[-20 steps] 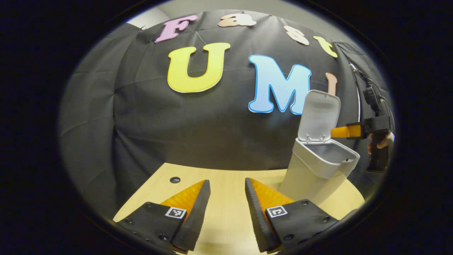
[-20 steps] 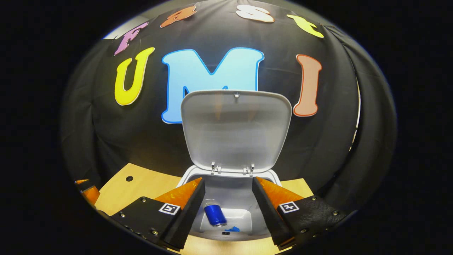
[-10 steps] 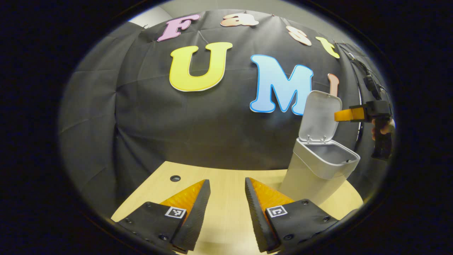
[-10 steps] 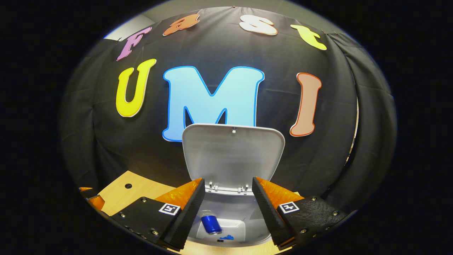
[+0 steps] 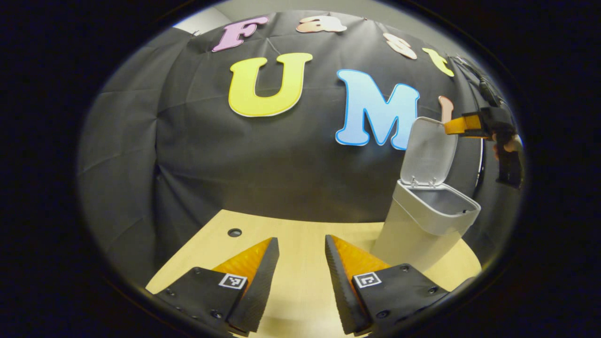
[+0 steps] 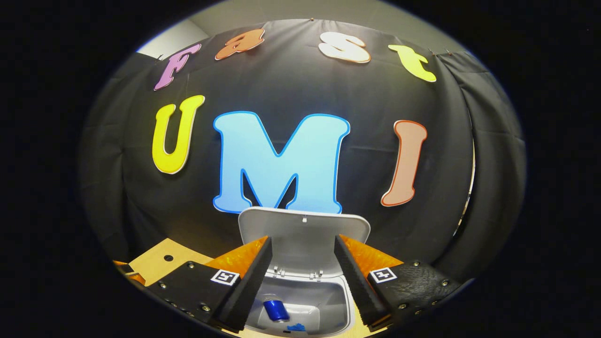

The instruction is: Press the lid of the desktop garbage bin to open it, pick up the crumpled paper on the desktop and throw it into the bin, then pick up the pop can on the desktop and drop it into the bin, and finally close the garbage bin lid.

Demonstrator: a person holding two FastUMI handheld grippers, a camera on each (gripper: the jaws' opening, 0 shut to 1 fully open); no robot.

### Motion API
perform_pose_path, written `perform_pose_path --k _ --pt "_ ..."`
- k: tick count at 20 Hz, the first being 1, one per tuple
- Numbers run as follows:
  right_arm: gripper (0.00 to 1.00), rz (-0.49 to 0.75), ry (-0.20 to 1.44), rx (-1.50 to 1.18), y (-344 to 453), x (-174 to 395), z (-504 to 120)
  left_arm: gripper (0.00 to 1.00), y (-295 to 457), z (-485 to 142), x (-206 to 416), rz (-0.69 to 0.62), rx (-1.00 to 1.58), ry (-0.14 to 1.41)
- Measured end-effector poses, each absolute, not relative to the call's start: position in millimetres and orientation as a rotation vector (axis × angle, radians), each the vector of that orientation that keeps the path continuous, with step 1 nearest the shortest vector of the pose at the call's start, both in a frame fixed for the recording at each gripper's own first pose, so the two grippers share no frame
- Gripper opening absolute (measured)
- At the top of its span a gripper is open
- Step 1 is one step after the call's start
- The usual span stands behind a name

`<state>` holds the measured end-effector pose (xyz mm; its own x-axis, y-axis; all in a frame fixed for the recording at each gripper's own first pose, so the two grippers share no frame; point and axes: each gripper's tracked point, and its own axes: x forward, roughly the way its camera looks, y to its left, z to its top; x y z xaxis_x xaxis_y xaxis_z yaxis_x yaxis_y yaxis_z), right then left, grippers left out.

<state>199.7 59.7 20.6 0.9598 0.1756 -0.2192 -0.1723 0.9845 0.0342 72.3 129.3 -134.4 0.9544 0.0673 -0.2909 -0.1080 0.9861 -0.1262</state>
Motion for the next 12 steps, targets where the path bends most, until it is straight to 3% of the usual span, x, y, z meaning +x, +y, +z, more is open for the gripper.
perform_pose_path --k 12 --pt "0.86 0.133 0.145 0.058 49.7 246.3 47.3 0.68 134.2 -143.3 76.4 0.107 -0.131 0.316"
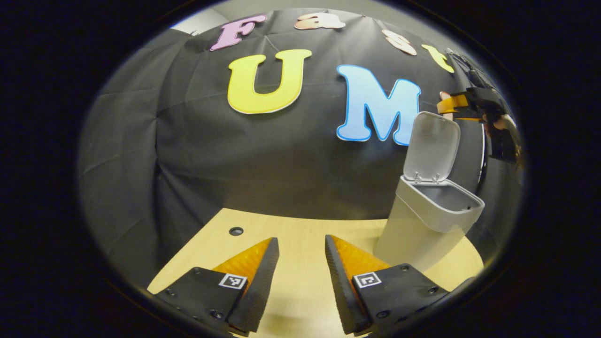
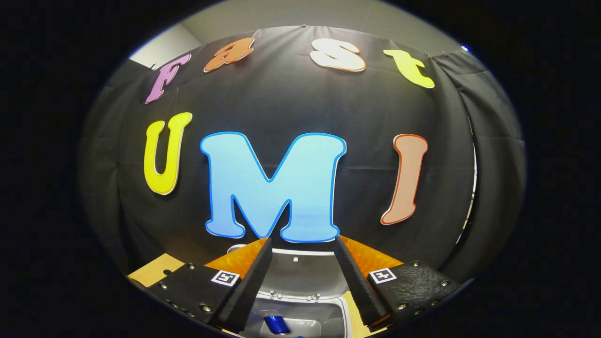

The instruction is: Press the lid of the desktop garbage bin to open it, pick up the crumpled paper on the desktop and throw it into the bin, then pick up the pop can on the desktop and drop it into the bin, and finally close the garbage bin lid.

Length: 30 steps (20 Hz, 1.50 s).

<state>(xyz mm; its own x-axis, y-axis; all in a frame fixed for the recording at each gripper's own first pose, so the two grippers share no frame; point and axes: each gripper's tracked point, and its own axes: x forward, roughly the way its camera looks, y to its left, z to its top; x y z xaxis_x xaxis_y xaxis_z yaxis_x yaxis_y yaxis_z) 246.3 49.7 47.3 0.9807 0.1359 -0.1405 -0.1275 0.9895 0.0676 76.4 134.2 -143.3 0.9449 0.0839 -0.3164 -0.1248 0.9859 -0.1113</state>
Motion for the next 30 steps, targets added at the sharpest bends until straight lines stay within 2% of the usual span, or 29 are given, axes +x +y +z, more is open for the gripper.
perform_pose_path --k 1,2,12,23,30 --pt "0.80 0.122 0.137 0.067 47.1 251.0 47.9 0.68 135.1 -145.0 75.4 0.110 -0.132 0.322" --pt "0.85 0.112 0.128 0.074 45.0 256.0 49.0 0.68 135.9 -146.2 73.4 0.114 -0.132 0.328" --pt "0.85 0.080 0.149 0.139 35.3 276.8 31.4 0.67 144.7 -156.0 65.8 0.153 -0.129 0.361" --pt "0.87 0.154 0.219 0.110 35.5 237.5 22.1 0.67 110.5 -146.9 66.8 0.102 -0.104 0.347" --pt "0.87 0.215 0.288 0.118 36.8 206.3 6.3 0.68 107.4 -146.1 45.9 0.081 -0.092 0.342"
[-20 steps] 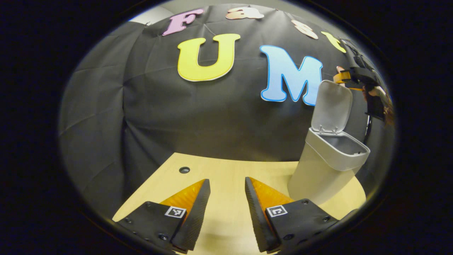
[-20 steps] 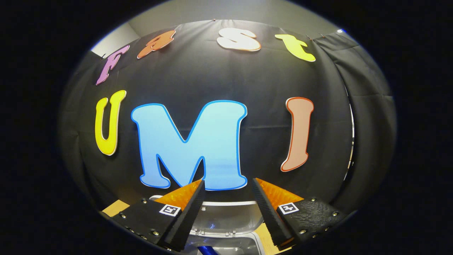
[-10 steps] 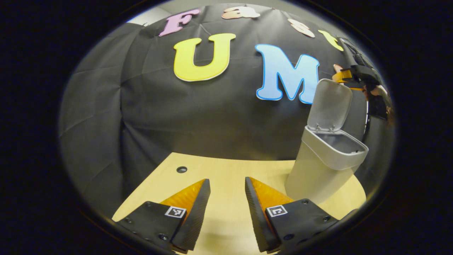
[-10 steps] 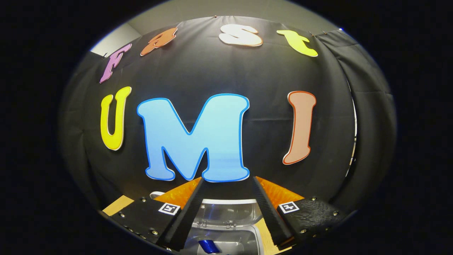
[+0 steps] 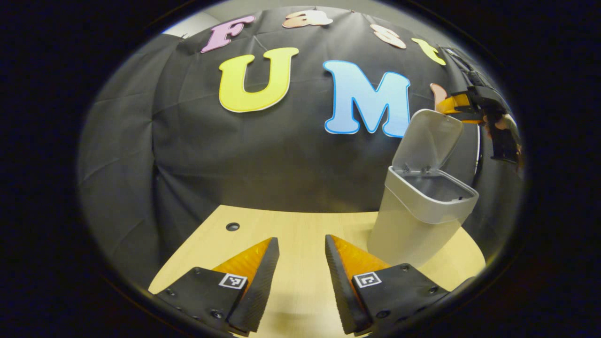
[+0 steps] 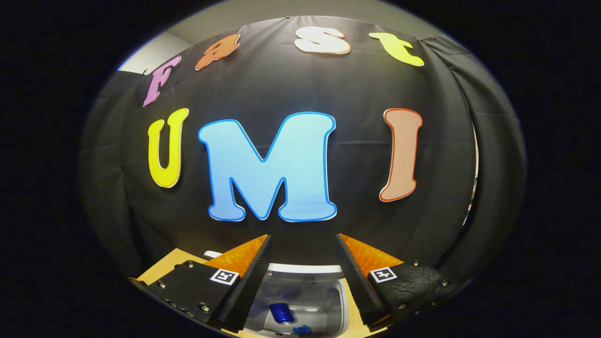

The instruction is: Press the lid of the desktop garbage bin to open it, pick up the crumpled paper on the desktop and throw it into the bin, then pick up the pop can on the desktop and drop it into the bin, and finally close the garbage bin lid.

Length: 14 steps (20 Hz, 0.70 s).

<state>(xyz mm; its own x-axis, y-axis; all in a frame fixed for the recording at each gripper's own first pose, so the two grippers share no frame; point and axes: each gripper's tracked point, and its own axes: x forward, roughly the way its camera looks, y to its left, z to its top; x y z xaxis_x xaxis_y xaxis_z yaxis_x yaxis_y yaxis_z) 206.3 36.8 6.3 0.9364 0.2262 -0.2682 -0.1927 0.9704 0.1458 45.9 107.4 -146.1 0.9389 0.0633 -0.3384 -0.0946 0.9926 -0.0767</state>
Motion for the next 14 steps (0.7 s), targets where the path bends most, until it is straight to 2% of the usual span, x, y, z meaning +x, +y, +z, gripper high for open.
perform_pose_path --k 14 --pt "0.87 0.284 0.452 0.093 47.9 147.0 -61.7 0.68 91.4 -138.9 18.8 0.074 -0.074 0.330"
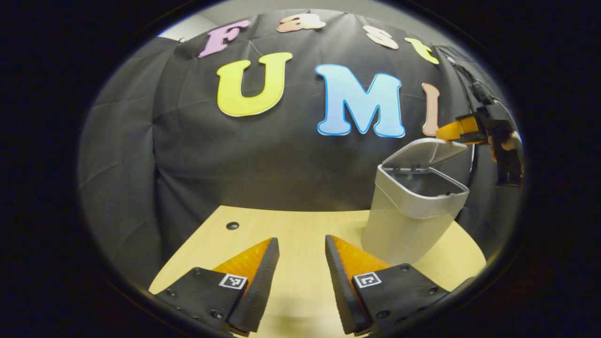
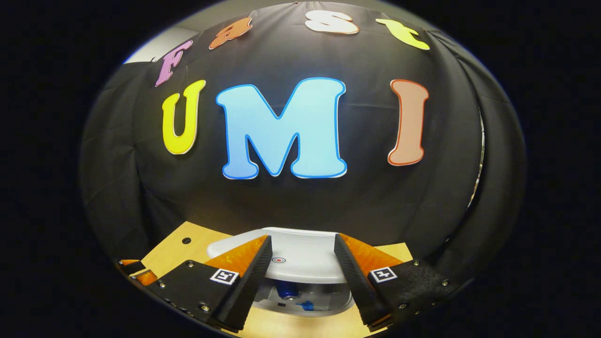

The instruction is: Press the lid of the desktop garbage bin to open it, pick up the crumpled paper on the desktop and throw it into the bin, then pick up the pop can on the desktop and drop it into the bin, and finally close the garbage bin lid.

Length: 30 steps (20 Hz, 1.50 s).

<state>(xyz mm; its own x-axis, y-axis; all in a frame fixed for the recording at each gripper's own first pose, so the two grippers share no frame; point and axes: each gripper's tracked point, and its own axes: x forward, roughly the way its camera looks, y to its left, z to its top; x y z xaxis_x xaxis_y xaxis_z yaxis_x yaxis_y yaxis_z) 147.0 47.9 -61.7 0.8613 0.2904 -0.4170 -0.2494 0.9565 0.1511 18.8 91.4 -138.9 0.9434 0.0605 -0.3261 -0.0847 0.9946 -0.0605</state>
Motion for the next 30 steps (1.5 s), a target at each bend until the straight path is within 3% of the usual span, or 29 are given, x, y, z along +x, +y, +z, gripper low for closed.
perform_pose_path --k 16,30 --pt "0.87 0.300 0.577 0.057 63.1 101.6 -124.5 0.68 84.4 -136.9 15.4 0.065 -0.062 0.328" --pt "0.95 0.172 0.606 0.094 63.9 104.2 -126.0 0.68 88.3 -142.4 17.9 0.068 -0.077 0.332"
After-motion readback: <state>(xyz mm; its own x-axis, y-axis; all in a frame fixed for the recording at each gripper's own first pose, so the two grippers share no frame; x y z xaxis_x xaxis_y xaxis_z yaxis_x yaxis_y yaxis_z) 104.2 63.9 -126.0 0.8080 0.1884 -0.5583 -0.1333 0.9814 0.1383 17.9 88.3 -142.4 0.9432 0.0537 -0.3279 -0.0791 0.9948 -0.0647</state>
